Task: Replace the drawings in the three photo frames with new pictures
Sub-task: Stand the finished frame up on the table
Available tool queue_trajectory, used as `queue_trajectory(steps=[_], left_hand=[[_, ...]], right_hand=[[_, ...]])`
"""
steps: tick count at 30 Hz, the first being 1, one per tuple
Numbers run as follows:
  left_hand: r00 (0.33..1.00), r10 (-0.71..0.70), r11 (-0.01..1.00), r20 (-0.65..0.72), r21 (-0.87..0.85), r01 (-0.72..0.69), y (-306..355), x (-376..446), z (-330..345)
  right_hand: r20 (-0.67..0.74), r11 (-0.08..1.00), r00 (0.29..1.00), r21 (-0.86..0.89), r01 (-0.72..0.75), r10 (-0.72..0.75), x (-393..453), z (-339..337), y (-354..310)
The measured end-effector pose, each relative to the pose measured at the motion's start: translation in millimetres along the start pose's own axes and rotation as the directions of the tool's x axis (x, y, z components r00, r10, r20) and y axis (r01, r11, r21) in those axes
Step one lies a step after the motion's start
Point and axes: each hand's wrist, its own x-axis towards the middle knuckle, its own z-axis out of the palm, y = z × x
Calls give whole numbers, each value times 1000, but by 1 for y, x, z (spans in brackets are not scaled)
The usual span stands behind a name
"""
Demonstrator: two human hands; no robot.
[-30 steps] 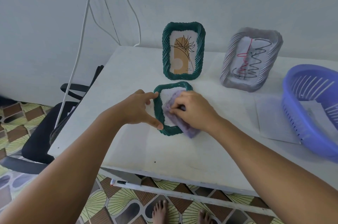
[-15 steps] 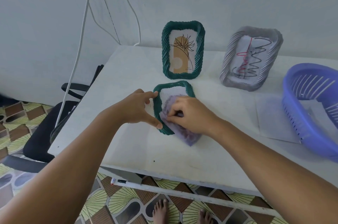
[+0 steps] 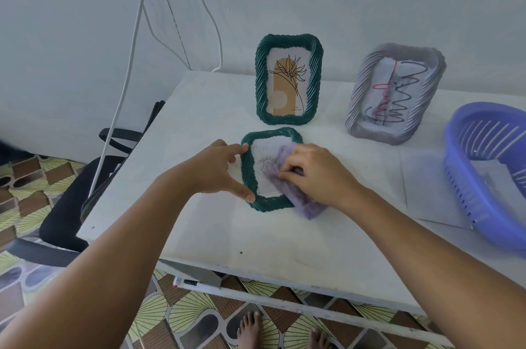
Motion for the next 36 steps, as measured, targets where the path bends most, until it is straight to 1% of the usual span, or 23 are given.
queue_trajectory(steps=[3,5,6,9,10,11,14,15,18,21,25,28,32,36], left_hand=[[1000,-5,1000,9,9,5,0,0,-1],[1000,-2,1000,8,7,2,1,0,-1],[1000,1,1000,4,4,-1,1,-1,-1],[1000,5,1000,1,-11,-5,0,-2,0],[1000,6,1000,2,-17,-6,0,-2,0],[1000,4,1000,3,-21,-4,0,-2,0],[1000,-6,1000,9,-12,6,0,-1,0],[1000,-6,1000,11,-4,6,1,-1,-1],[1000,-4,1000,15,15,3,3,-2,-2],[1000,-12,1000,15,0,12,4,-2,-2],[1000,-12,1000,14,4,12,5,-3,-3],[1000,-20,1000,17,1,20,7,-5,-3],[999,-28,999,21,22,28,10,-7,-5],[998,-55,998,35,25,54,12,-7,-7]], right_hand=[[-106,983,983,-94,-158,147,29,9,4],[-151,971,967,-91,-222,207,46,19,-9],[-135,975,970,-70,-213,202,49,24,-15],[-58,996,994,10,-91,91,36,26,-20],[-46,997,996,5,-74,74,30,22,-16],[-51,996,995,-14,-83,82,29,17,-9],[-138,971,966,-72,-229,218,46,15,0],[-140,965,961,-73,-250,239,55,18,-6],[-133,976,972,-70,-204,194,65,31,-23],[-124,976,976,-101,-192,179,55,25,-10],[-211,976,967,-132,-173,142,33,4,7],[-257,970,949,-115,-216,181,12,-11,22],[-256,939,932,-162,-305,258,-27,-26,53],[-229,921,936,-225,-317,267,-37,-33,59]])
